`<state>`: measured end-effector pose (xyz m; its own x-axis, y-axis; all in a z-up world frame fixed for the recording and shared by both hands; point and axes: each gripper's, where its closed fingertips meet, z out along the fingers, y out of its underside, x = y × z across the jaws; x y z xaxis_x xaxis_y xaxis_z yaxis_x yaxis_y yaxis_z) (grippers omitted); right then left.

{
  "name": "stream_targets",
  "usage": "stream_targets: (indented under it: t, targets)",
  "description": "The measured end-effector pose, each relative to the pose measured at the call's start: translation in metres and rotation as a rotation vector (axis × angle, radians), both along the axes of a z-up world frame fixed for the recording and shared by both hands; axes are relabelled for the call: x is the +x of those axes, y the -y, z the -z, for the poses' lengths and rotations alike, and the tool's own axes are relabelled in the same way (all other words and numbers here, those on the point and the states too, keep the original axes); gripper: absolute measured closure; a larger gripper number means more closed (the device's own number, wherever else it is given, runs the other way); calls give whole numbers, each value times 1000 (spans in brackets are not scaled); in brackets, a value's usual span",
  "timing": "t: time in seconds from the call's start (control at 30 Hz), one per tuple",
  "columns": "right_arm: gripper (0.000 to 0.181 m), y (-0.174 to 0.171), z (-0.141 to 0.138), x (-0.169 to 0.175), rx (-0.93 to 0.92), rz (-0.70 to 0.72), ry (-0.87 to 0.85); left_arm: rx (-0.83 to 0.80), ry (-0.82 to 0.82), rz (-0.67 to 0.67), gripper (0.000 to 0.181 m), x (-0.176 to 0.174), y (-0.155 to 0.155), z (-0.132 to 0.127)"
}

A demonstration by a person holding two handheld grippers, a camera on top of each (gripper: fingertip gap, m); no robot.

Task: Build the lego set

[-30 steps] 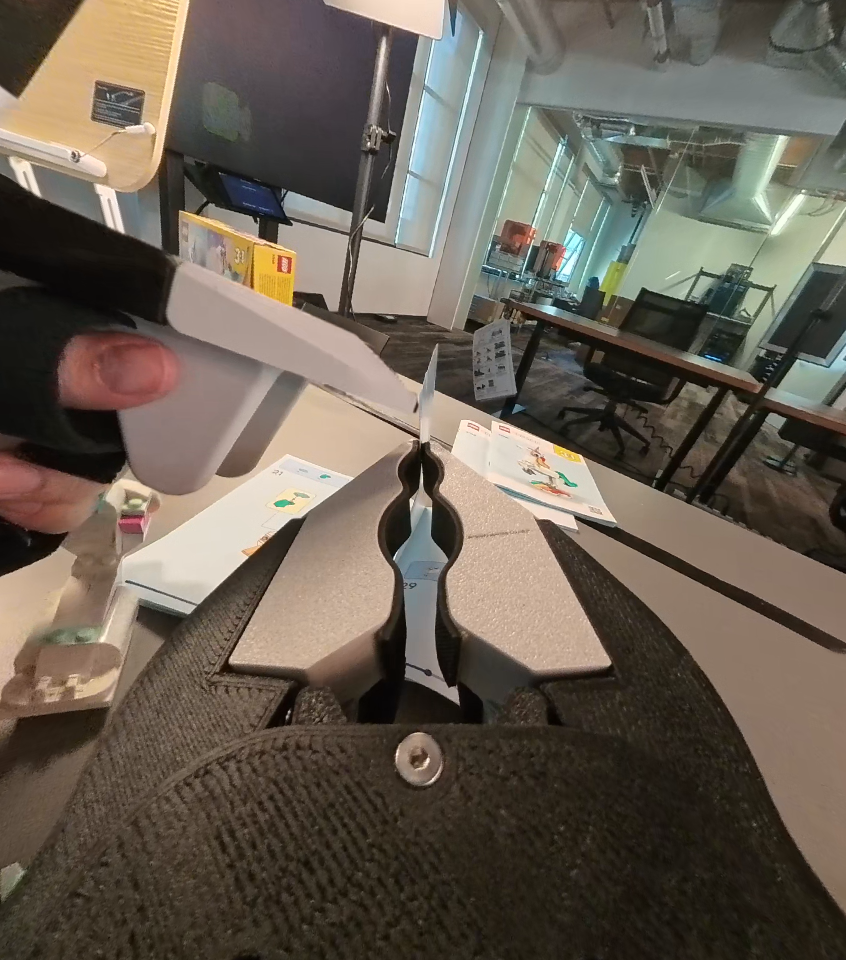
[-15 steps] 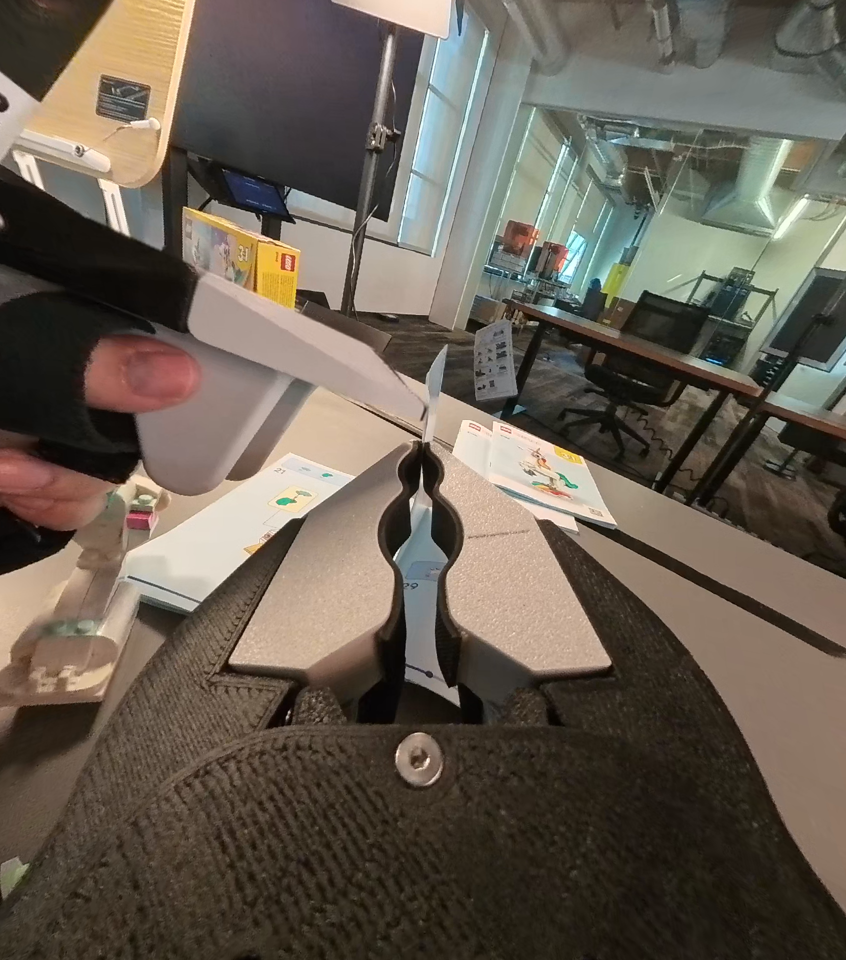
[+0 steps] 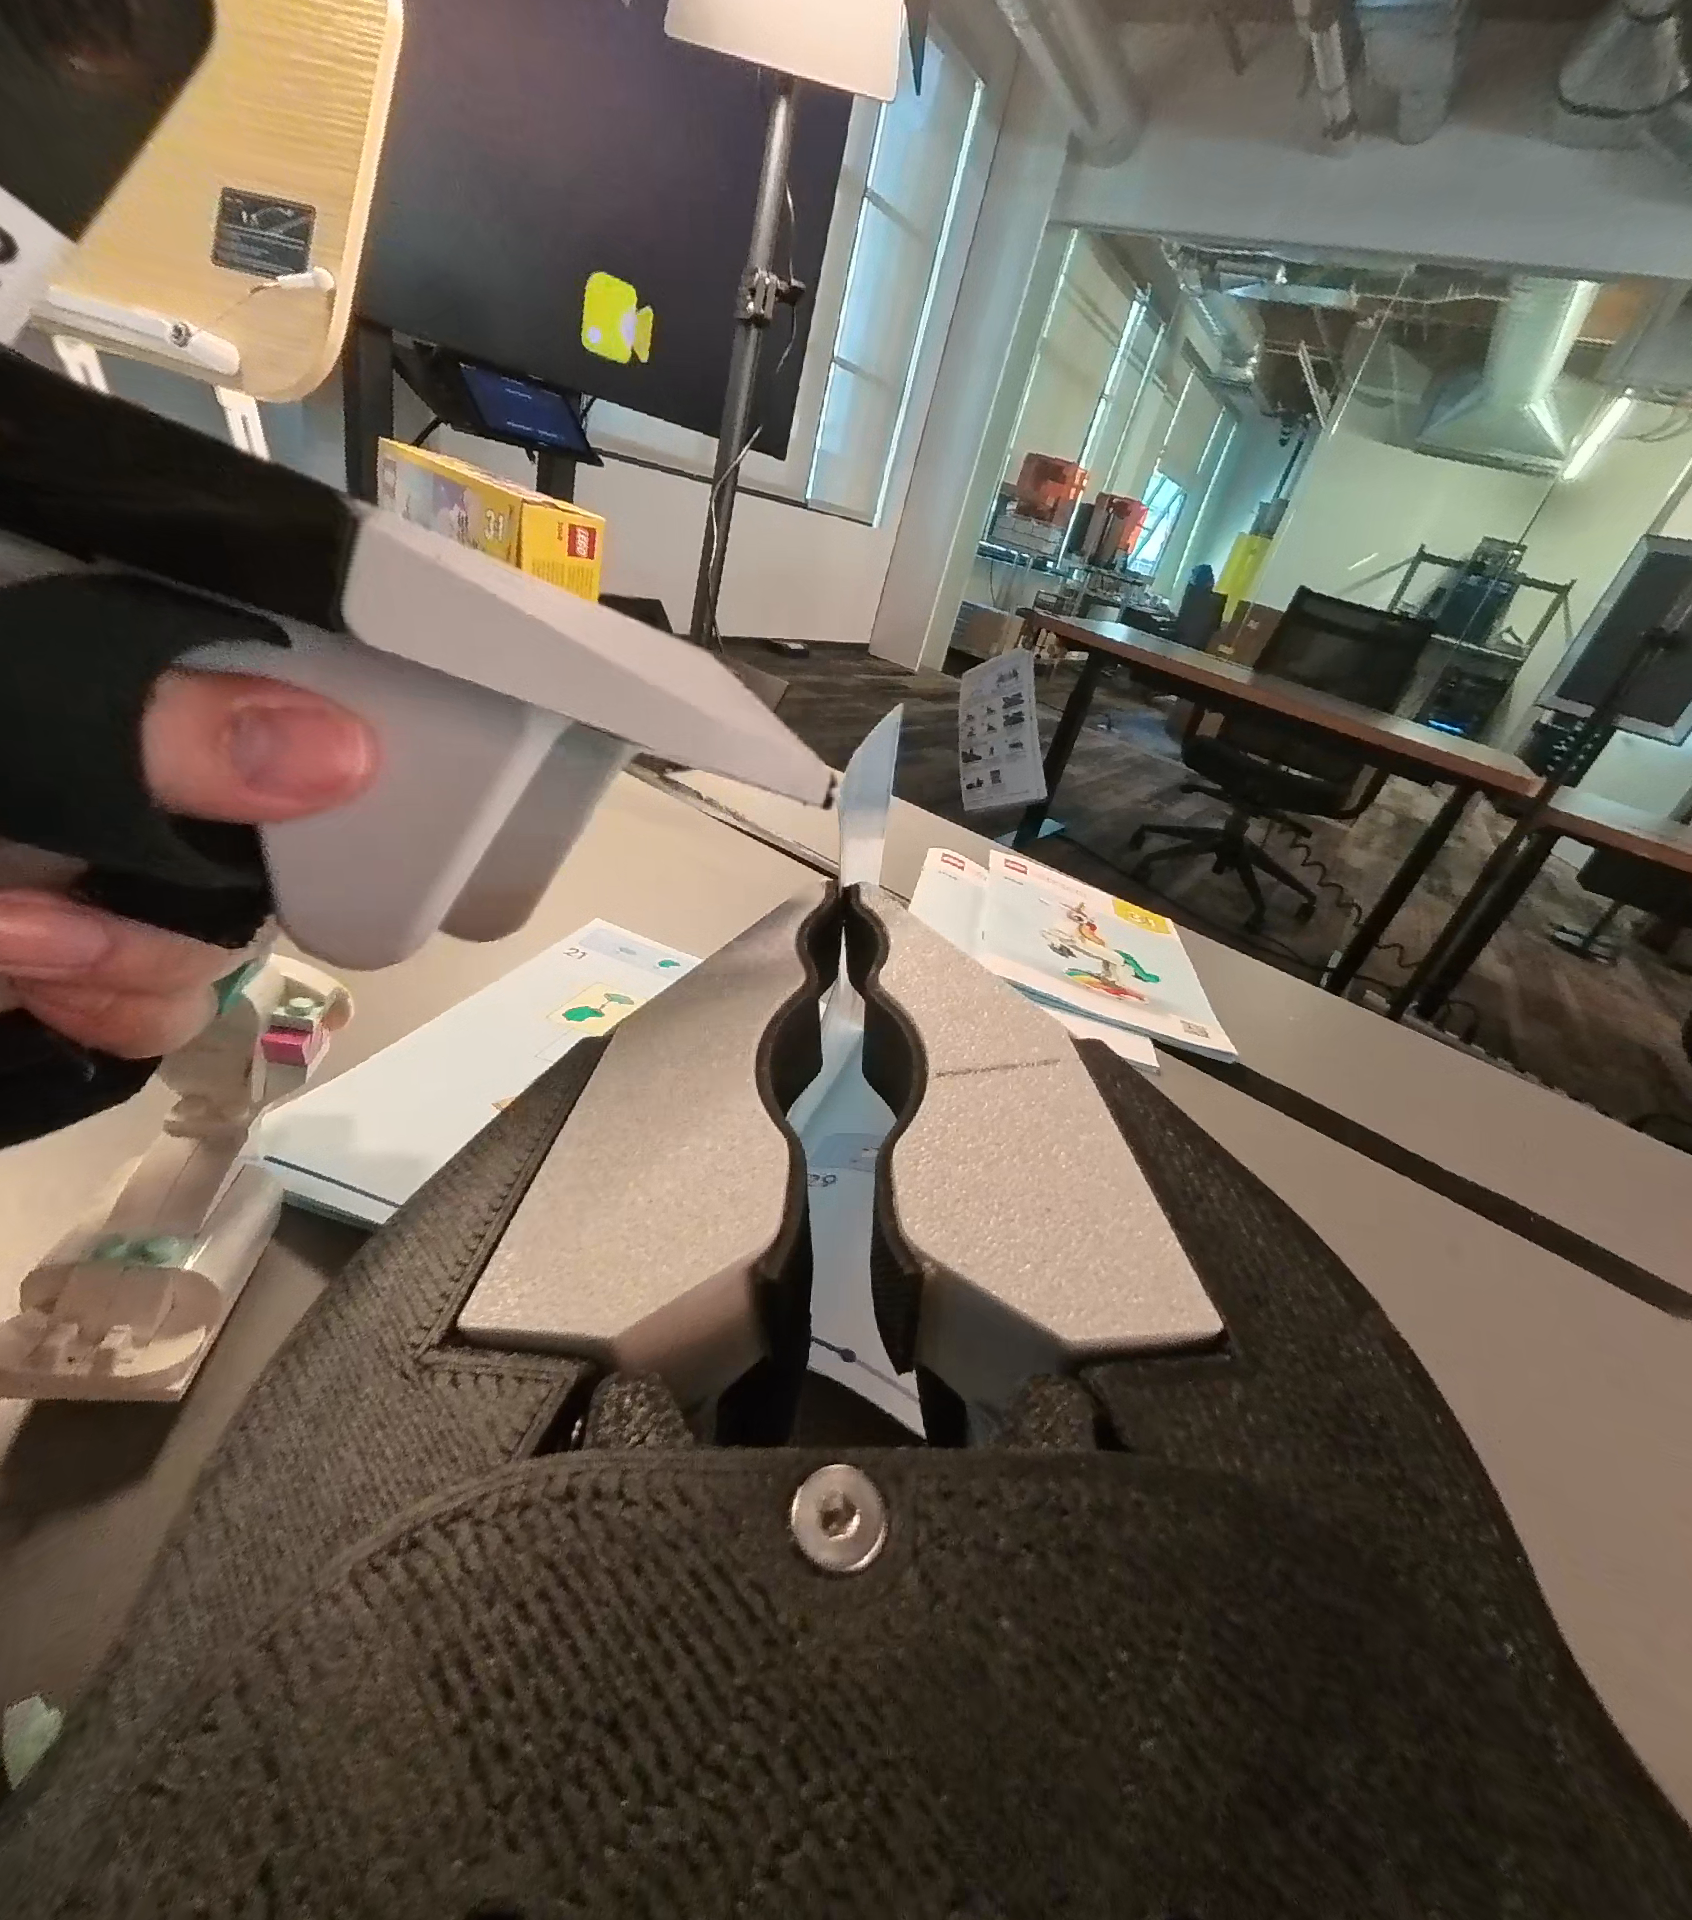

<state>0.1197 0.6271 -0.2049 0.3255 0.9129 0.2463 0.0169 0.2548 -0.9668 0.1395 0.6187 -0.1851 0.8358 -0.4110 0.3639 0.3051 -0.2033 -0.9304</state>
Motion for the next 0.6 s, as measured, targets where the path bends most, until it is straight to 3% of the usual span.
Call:
stream_targets:
  t: [0.03,0.13,0.37,0.6]
  targets:
    - [181,0,0,0,0,-1,1,-5,5,12,166,1,0,0]
    - [181,1,0,-1,0,-3,2,-9,20,32,165,3,1,0]
    - [181,1,1,-1,3,-4,4,-16,19,37,179,3,0,2]
    - [181,2,1,-1,16,0,11,-15,15,1,169,-1,-1,2]
